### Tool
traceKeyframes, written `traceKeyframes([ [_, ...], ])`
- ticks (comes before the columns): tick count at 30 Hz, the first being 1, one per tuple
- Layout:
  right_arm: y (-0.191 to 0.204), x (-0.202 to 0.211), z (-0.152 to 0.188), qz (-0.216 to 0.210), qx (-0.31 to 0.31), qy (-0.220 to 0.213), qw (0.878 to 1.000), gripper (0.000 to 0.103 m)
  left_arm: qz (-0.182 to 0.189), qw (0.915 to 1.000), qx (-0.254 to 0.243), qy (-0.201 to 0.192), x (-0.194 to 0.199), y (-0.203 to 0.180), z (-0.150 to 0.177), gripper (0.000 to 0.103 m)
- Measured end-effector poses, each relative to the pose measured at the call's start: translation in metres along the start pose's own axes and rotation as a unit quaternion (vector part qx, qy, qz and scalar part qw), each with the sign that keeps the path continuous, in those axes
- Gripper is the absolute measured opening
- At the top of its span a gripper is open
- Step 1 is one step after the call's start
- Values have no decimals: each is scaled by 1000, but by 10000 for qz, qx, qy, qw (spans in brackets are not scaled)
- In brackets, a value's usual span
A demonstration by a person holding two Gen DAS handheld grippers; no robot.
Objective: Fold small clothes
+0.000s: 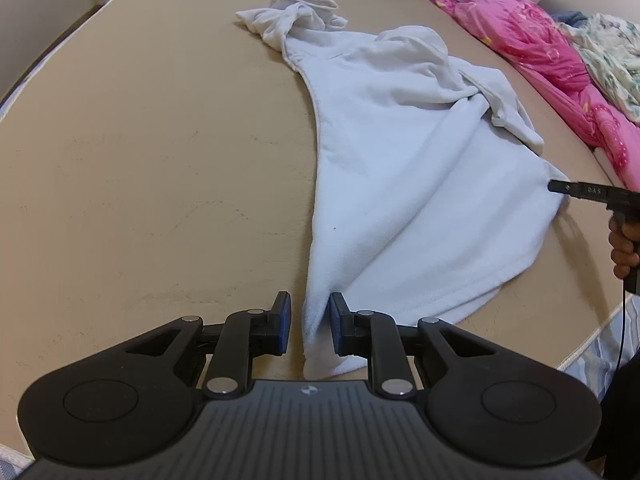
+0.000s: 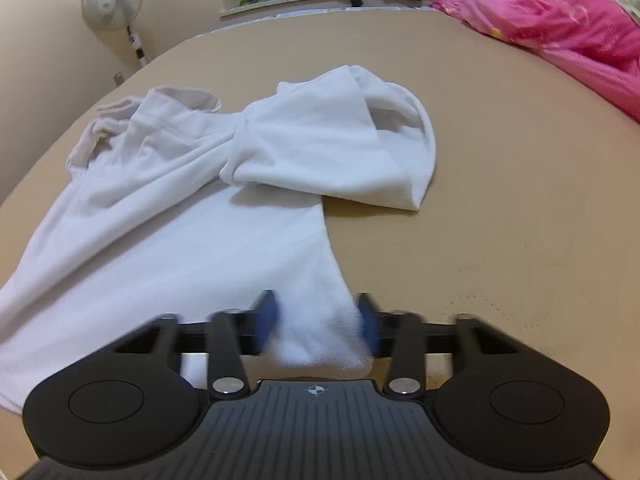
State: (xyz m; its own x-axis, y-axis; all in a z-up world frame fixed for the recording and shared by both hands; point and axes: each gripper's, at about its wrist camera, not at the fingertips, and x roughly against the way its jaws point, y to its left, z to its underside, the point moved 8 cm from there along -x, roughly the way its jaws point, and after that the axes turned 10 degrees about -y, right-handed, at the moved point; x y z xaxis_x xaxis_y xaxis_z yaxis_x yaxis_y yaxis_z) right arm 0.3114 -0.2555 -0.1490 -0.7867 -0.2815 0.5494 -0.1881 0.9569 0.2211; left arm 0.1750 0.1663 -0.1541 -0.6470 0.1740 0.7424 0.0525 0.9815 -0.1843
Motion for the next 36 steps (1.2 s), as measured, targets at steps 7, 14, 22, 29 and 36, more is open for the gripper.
traceKeyframes([
  [7,-4,69,-15,-181,-437,-517,9975,8,225,9980,-405,-441,27,-16,1,3],
  [14,-19,201,-3,-733,-989,-1066,9866,7,1037,9880,-290,-1104,130,-13,20,2],
  [22,-53,216,94,21,-685,983,9928,7,1104,9835,-1422,-157,128,-27,77,11],
  [29,-44,191,13,77,-750,-277,9968,21,983,9877,-1147,-393,82,-59,29,20],
  [36,-10,119,-21,58,-359,-652,9972,24,829,9873,-1343,-165,25,-95,12,21],
])
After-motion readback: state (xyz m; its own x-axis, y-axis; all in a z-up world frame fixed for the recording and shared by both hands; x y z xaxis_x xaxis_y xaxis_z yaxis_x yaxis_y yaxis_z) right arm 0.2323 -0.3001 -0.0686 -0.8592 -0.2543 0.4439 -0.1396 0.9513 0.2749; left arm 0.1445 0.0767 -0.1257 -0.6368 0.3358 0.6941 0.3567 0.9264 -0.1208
